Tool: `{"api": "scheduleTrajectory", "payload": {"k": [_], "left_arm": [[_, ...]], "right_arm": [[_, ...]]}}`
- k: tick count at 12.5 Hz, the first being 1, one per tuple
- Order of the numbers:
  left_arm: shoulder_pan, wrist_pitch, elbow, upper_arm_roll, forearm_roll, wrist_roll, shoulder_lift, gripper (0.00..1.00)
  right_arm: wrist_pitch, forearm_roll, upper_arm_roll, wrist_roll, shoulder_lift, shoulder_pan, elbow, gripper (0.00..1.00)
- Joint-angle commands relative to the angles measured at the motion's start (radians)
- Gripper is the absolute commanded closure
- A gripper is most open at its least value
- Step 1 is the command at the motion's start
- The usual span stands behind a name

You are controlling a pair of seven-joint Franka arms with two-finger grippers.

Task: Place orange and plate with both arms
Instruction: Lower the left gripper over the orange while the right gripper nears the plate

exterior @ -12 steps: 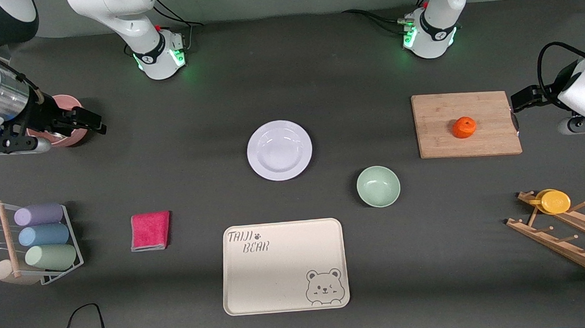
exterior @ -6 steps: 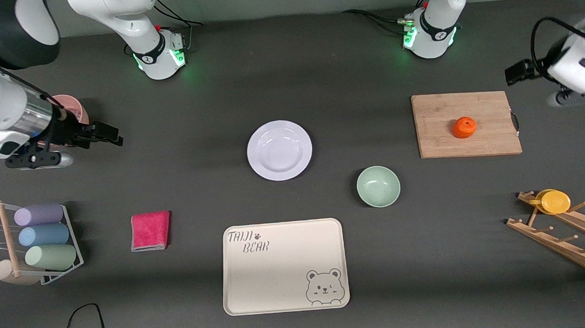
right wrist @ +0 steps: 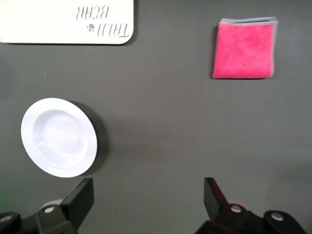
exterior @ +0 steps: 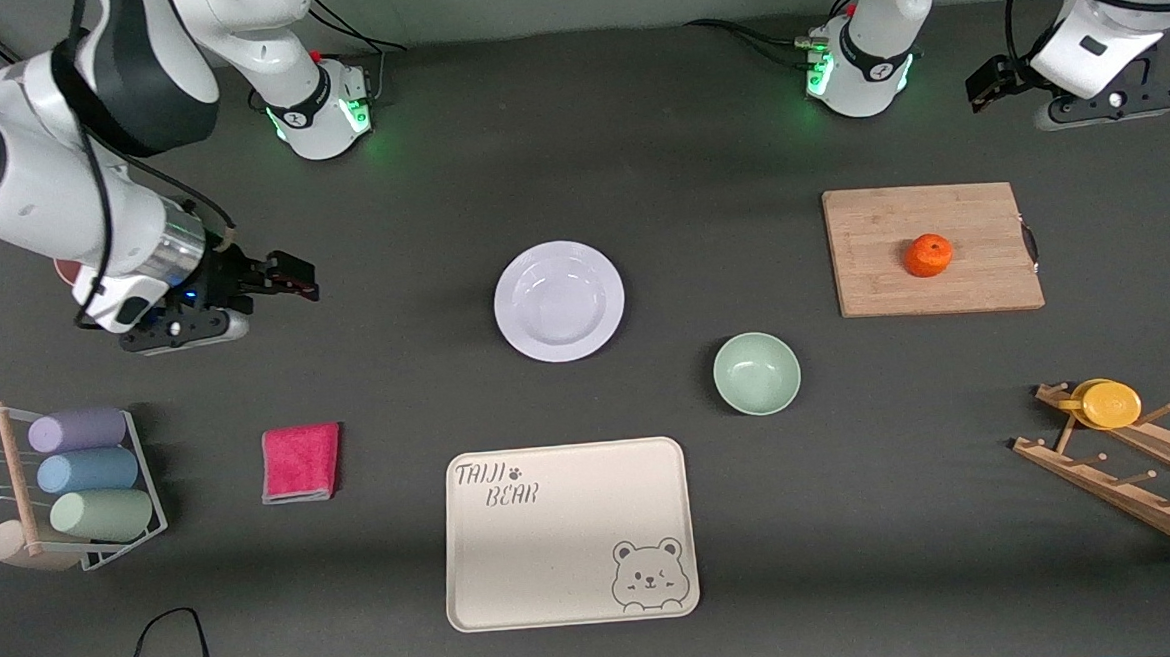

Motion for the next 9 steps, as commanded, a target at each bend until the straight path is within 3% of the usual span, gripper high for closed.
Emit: {"api": "scheduleTrajectory", "payload": {"k": [1,3,9], "left_arm": [[0.008,0.172,-0.146,-0.001,0.004,-0.015,-0.011,0.0],[0.012,0.328,-0.253,-0.001,0.004,-0.015,0.001,0.0],[0.095,0.706,-0.335,0.001,0.004,-0.013,0.306,0.0]], "right_arm": [[0.015,-0.006,0.021,-0.003,0.026,-0.01,0.0,0.0],[-0.038,-0.124,0.021,-0.01,0.026,-0.01,-0.002,0.0],[-0.052,-0.123,0.027,-0.017,0.051,0.008,-0.016,0.0]]}}
